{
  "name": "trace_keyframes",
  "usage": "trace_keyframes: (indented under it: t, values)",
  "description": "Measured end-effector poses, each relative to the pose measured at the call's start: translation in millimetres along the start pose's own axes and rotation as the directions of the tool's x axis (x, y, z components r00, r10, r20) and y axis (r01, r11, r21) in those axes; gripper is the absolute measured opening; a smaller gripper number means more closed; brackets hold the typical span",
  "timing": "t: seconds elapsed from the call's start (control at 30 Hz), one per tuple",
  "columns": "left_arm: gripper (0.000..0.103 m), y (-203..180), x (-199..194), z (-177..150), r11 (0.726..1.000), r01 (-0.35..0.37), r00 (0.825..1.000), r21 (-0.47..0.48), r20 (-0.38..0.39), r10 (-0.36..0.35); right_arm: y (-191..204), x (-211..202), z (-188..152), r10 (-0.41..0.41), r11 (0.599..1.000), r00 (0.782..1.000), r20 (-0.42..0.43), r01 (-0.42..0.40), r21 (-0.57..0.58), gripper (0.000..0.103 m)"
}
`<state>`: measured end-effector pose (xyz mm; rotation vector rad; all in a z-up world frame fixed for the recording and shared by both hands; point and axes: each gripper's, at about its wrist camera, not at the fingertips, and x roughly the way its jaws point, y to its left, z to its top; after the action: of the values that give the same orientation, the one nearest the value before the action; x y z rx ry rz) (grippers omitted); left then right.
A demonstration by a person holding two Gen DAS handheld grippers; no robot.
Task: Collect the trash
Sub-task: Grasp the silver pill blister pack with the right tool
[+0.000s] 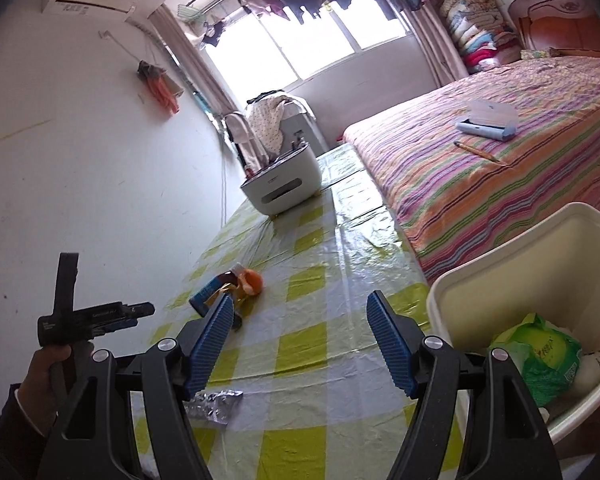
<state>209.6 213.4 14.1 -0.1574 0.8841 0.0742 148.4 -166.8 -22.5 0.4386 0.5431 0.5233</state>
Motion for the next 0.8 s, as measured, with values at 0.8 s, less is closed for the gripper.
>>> trace_keyframes:
  t: [0.8]
  values:
    - [0.078,-14,8,2,0.999,0.022,0.999,0.024,-0.047,-0.021,126,79,-65,0.136,0.750,0.868,-0.478,-0.406,-0.523,0.067]
